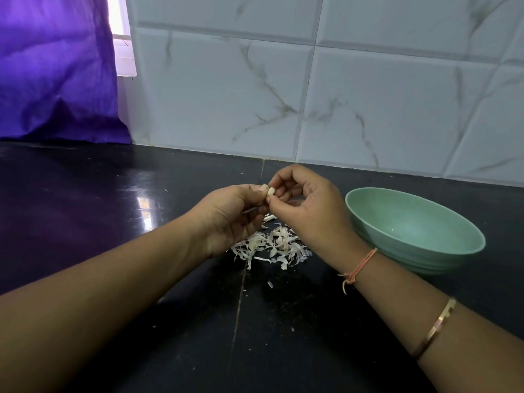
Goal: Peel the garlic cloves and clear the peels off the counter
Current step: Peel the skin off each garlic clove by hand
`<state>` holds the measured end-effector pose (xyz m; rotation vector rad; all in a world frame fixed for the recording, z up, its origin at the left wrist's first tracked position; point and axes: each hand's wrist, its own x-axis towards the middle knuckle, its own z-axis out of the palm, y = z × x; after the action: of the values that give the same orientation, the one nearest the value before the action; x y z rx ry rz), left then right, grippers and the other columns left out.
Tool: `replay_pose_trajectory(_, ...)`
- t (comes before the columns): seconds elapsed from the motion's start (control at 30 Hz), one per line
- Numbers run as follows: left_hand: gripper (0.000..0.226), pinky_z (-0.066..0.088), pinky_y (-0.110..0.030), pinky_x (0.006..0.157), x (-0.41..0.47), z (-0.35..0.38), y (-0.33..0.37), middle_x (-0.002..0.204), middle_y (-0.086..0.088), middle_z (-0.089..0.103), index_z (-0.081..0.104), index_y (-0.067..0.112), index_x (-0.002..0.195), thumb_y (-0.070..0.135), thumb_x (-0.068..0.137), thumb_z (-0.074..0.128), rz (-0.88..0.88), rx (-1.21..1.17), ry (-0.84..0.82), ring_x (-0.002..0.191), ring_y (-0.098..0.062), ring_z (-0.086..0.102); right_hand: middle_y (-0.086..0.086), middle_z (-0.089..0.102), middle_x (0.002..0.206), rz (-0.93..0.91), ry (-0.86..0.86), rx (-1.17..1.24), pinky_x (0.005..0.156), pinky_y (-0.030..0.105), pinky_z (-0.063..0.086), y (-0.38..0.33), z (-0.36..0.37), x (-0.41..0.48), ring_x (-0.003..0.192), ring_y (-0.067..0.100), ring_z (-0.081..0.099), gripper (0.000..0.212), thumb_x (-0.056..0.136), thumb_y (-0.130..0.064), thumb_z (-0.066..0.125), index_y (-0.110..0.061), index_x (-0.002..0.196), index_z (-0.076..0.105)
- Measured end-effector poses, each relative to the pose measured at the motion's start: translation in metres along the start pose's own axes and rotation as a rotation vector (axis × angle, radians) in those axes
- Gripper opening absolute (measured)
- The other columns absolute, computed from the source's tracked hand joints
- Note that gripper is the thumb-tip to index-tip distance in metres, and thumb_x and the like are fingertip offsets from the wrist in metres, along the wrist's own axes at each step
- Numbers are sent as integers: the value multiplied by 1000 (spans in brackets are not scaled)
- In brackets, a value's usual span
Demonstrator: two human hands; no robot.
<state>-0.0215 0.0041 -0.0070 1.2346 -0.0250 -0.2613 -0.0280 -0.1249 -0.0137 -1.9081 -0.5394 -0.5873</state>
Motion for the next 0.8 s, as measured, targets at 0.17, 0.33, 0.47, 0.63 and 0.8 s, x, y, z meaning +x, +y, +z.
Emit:
replay_pose_trajectory(0.17,22,45,-10,47,3,2,-5,52,3,53,57,10,72,5,92,48,44,-7,32,51,-3,48,2,65,74,-13,2,35,62,17,51,2,1,1,66,5,57,16,76,3,69,-13,78,65)
replay_pose_trajectory(0.33,19,45,-10,49,8,1,-9,59,3,52,60,12,72,16,90,56,174,20,43,53,-2,47,-7,65,73,16,30,98,66,13,49,3,0,2,67,1,59,17,77,-3,72,-17,77,65)
replay_pose_trajectory(0.47,15,44,-15,56,8,-2,-12,63,1,53,62,12,74,14,89,58,311,170,66,59,-6,47,-2,65,73,75,42,167,66,19,52,3,1,2,66,5,59,19,78,-4,71,-19,74,61)
replay_pose_trajectory(0.63,13,44,-18,57,8,-2,-9,68,1,59,54,17,86,10,84,64,397,204,124,60,-8,50,-1,67,76,103,33,209,68,26,54,5,0,3,68,9,60,20,79,-1,69,-19,76,62)
replay_pose_trajectory(0.8,27,42,-22,58,8,-5,-9,61,7,61,47,24,91,11,82,68,533,316,181,55,-8,49,1,65,77,110,38,245,71,33,54,4,1,3,70,12,58,19,79,-4,72,-20,76,61)
